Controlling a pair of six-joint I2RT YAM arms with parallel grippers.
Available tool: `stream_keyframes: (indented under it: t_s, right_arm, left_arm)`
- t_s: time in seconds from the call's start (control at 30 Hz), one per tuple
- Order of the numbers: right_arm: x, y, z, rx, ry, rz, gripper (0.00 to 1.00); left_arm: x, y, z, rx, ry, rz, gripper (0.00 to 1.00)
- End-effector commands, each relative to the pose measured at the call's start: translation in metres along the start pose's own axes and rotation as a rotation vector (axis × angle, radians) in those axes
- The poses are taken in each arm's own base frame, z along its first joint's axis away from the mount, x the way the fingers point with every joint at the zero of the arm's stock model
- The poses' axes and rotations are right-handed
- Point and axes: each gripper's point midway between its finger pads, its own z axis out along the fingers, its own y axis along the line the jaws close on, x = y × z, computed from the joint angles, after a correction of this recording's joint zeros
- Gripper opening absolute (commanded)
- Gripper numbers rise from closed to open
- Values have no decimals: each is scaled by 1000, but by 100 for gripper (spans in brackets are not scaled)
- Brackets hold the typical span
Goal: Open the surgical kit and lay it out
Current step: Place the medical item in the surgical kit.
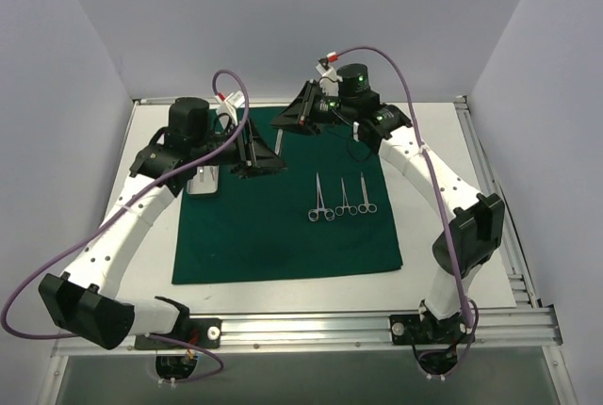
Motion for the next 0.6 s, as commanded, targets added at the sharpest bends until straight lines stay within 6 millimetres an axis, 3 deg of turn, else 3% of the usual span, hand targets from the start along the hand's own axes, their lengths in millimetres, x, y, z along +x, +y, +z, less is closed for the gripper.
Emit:
stream_keyframes:
  t_s: [0.0,0.13,0.3,0.33,0.37,0.4,0.43,0.47,0.57]
  right_arm:
    - [-9,19,-17,58,-66,-36,0]
    - [-9,14,-17,108,-67,-3,0]
    - [-7,26,-20,92,-55,-21,3]
    - [-4,22,-22,112,-41,-28,12]
    - [-4,18,-25,134,-34,-92,30]
    - [-11,22,-30,151,-57,-146,34]
    - [-6,8,-36,221,-30,-155,40]
    - [-9,3,-40,247,-34,-189,53]
    - [-11,-13,-58,322,-36,-348,60]
  left_arm:
    - [-9,1,-9,-106,-23,86,48]
    - [-8,9,-6,-147,1,85,40]
    - [-6,10,-1,-157,28,85,2]
    - [-6,8,-4,-157,26,86,2]
    - [-5,8,-5,-160,27,84,2]
    - [-4,9,-7,-168,30,77,2]
    - [0,13,-10,-185,44,55,2]
    - [3,14,-11,-188,56,44,2]
    - [16,18,-19,-189,101,-43,2]
